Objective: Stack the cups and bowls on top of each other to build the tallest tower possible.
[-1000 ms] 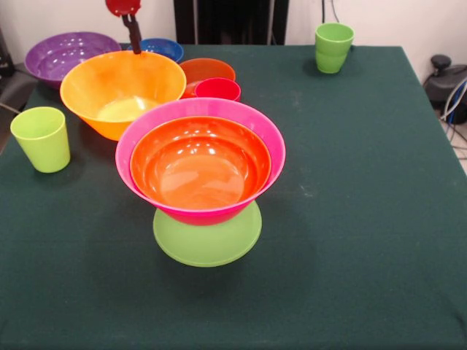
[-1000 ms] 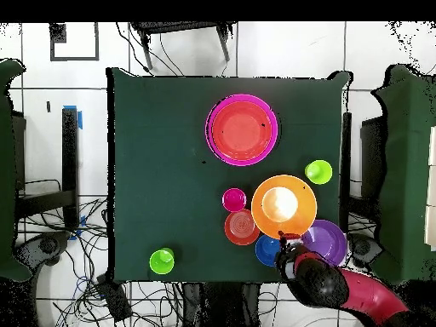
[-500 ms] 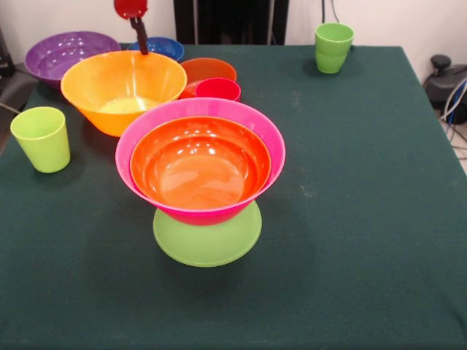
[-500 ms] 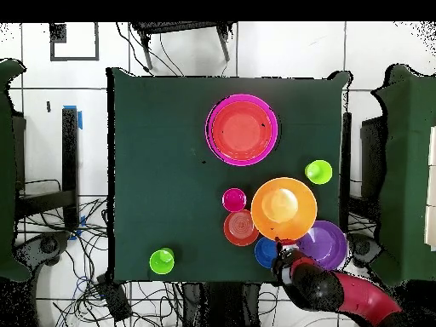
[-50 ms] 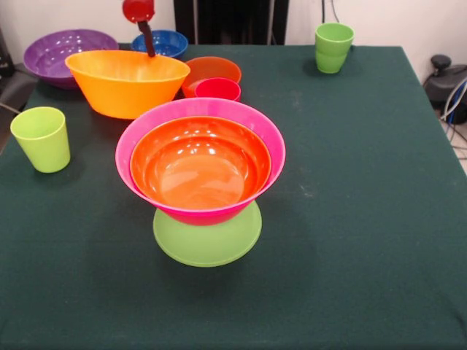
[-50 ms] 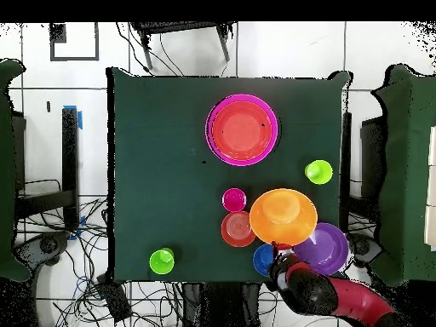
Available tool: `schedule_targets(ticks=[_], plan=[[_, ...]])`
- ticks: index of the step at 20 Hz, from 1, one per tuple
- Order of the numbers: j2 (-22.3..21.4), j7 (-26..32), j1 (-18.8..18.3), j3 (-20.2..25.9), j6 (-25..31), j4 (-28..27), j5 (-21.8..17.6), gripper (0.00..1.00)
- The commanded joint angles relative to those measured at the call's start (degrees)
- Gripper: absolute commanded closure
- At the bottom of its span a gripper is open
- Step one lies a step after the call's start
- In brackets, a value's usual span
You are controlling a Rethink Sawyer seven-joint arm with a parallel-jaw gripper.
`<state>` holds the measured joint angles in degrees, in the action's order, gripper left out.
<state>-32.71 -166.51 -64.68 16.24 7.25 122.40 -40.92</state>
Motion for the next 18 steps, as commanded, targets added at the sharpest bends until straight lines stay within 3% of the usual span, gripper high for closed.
schedule_targets(ticks=[1,18], plan=[[2.6,1.1,5.8,-2.9,-4.9,-5.7,-4.0,0.0],[-5.5,2.0,5.0,-0.9,-3.0,-0.9,-0.6,0.0]])
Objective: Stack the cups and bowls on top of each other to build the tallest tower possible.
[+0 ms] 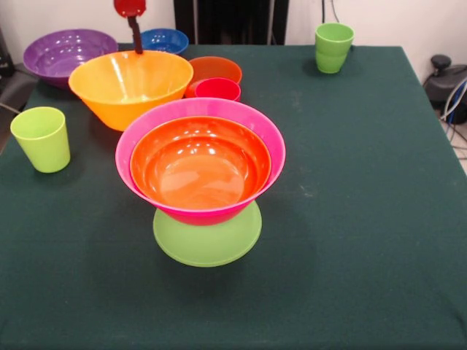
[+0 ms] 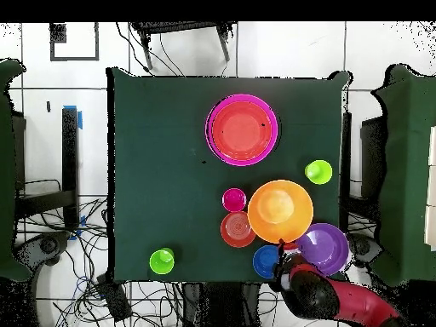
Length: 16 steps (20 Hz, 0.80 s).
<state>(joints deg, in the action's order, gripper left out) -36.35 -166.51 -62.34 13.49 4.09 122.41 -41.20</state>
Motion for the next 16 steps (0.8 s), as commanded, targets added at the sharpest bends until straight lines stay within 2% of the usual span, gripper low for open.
schedule_targets(ticks=[1,9,16], plan=[[-1.6,2.1,2.6,1.7,0.3,-1.2,-0.5,0.0],[4.3,0.2,5.5,-0.9,-3.4,-4.5,-1.3,0.0],[5.9,0.2,6.4,-1.6,-4.7,-5.5,-0.6,0.0]])
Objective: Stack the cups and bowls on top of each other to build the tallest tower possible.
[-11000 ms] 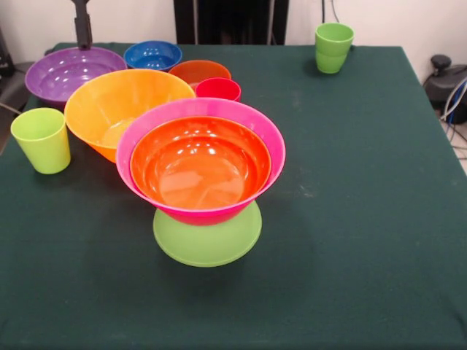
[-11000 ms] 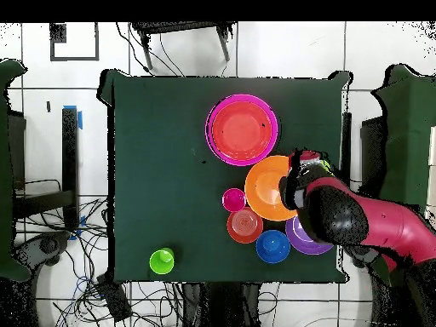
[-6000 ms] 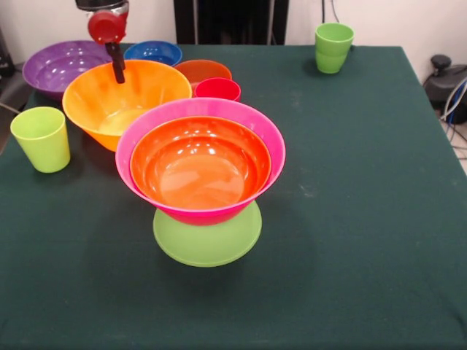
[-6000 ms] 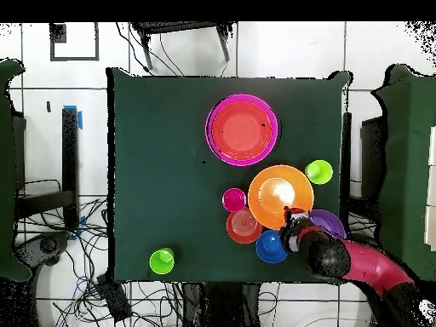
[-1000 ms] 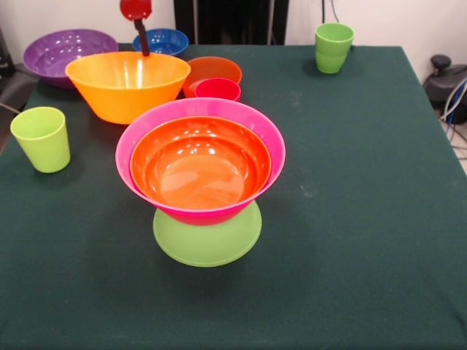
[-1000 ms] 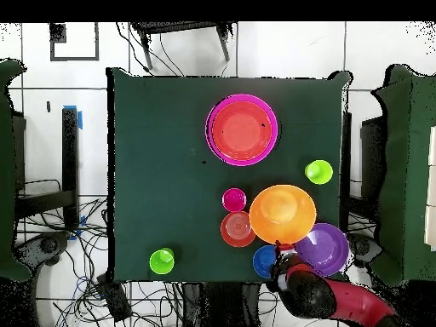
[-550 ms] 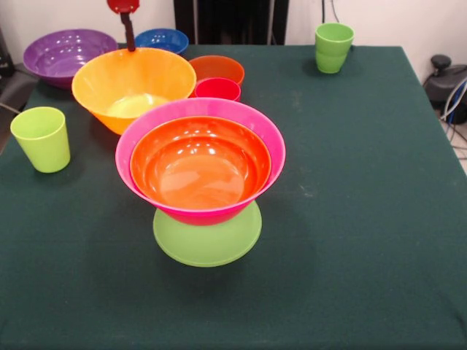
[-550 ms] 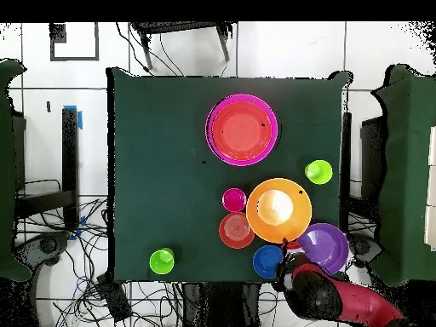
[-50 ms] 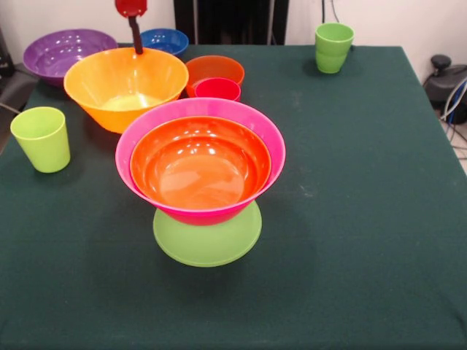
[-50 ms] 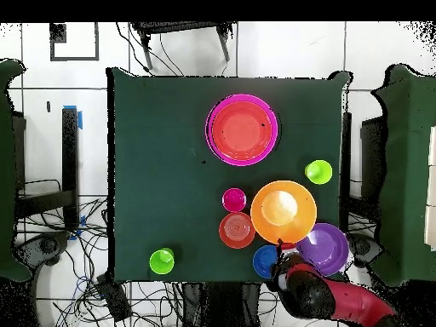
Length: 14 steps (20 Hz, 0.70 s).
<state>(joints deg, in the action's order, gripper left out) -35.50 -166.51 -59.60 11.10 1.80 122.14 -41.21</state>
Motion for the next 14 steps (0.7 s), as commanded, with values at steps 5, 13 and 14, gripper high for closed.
schedule_targets(ticks=[5,13,14], plan=[[5.5,0.5,4.2,0.3,-2.4,-5.7,-0.5,0.0],[4.9,0.6,5.3,-0.5,-2.1,-5.8,-0.4,1.0],[4.8,0.7,5.4,-0.5,-1.7,-6.0,-0.4,1.0]])
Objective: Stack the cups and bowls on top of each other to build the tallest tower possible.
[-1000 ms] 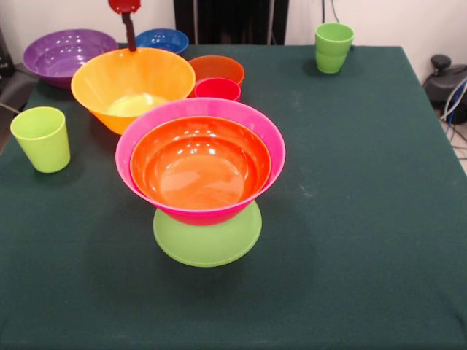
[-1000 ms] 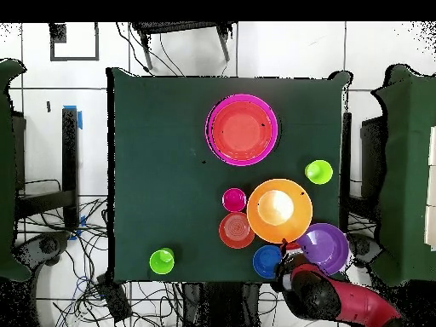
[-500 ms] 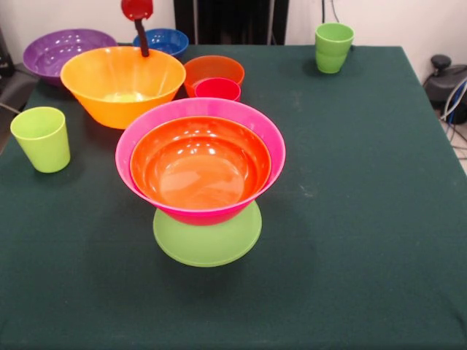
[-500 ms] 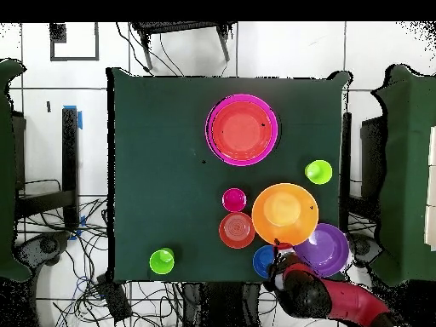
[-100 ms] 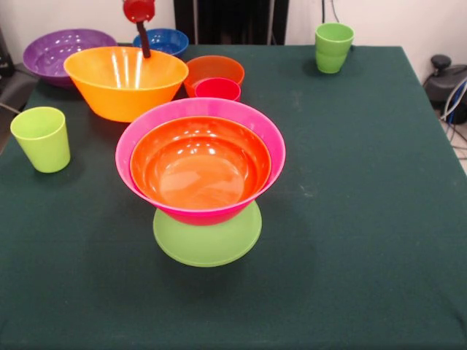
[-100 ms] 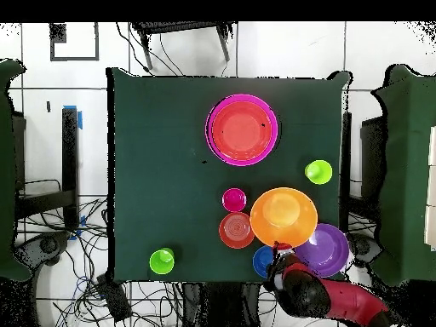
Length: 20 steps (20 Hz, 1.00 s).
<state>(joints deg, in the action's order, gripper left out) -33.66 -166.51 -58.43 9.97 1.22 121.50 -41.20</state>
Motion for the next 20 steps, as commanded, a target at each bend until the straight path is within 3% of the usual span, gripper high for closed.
schedule_targets(ticks=[1,14,20], plan=[[2.8,0.9,4.4,0.5,-0.8,-5.4,-0.5,1.0],[2.0,0.2,5.7,-0.7,-1.9,-6.0,0.0,1.0],[-1.7,1.9,2.4,2.9,1.2,-3.8,1.0,1.0]])
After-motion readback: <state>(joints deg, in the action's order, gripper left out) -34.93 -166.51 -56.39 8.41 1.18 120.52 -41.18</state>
